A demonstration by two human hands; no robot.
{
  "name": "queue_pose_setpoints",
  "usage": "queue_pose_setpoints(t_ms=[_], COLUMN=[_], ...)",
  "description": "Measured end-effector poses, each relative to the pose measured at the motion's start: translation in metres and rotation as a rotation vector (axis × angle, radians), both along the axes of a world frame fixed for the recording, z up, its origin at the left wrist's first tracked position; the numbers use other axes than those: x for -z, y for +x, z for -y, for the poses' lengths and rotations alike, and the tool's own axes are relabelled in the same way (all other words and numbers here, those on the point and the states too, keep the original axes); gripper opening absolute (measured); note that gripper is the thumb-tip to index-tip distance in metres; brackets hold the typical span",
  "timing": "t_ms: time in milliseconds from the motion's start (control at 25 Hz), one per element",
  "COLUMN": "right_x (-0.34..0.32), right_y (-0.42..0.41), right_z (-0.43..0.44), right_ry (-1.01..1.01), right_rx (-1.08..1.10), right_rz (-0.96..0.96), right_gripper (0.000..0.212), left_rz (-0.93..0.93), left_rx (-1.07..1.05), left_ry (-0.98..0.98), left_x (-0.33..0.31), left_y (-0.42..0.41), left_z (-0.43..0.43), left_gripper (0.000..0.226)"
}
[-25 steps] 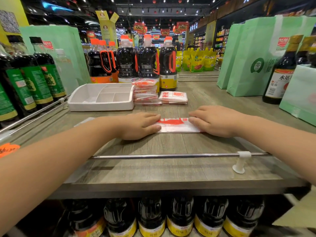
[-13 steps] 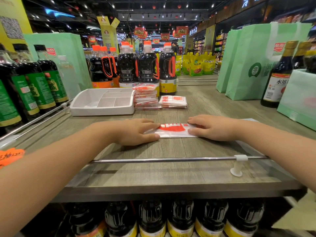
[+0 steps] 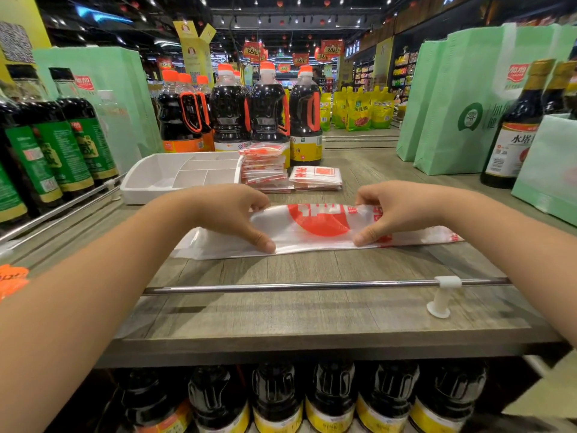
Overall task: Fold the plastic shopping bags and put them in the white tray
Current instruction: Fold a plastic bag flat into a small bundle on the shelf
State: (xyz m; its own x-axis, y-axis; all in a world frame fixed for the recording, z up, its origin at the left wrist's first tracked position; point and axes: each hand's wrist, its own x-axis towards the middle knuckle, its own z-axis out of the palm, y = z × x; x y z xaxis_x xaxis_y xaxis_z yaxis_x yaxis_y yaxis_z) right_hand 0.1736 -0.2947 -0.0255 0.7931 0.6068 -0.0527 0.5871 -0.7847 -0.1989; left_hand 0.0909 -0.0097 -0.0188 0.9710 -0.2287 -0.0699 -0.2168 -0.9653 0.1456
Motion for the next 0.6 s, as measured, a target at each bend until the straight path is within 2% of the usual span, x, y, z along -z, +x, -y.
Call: queue_pose_setpoints(t_ms=[160,280,400,480,600], right_x=[-0.004,-0.002,0.0,0.003,0.007], right_y=[-0.003,-0.002,-0.001,0.0,-0.002], right_z=[-0.001,-0.003,-0.001,0.001,-0.002], right_ry=[0.006,-0.026,-0.003,0.01,0.001], right_rx=[0.024,0.005,0.01,0.006,-0.079], right_rz=[0.007,0.094,0.088,0.101,0.249], right_gripper=[0.084,0.078,0.075,0.074,0.069], left_rz=[0.078,0.161,0.232,0.203,0.121], left_rx=[0.016,0.038,0.079,0.058,-0.018], left_ry=[-0.059,-0.042,-0.03,-0.047,-0.131], left_x=[-0.002,-0.001,0.001,0.002,0.005], left_y=[-0.002,-0.002,-0.001,-0.001,-0.002], left_z=[0.001,0.004,0.008,0.008,0.009], left_gripper=[0.051,0.045,0.04,0.037,0.039])
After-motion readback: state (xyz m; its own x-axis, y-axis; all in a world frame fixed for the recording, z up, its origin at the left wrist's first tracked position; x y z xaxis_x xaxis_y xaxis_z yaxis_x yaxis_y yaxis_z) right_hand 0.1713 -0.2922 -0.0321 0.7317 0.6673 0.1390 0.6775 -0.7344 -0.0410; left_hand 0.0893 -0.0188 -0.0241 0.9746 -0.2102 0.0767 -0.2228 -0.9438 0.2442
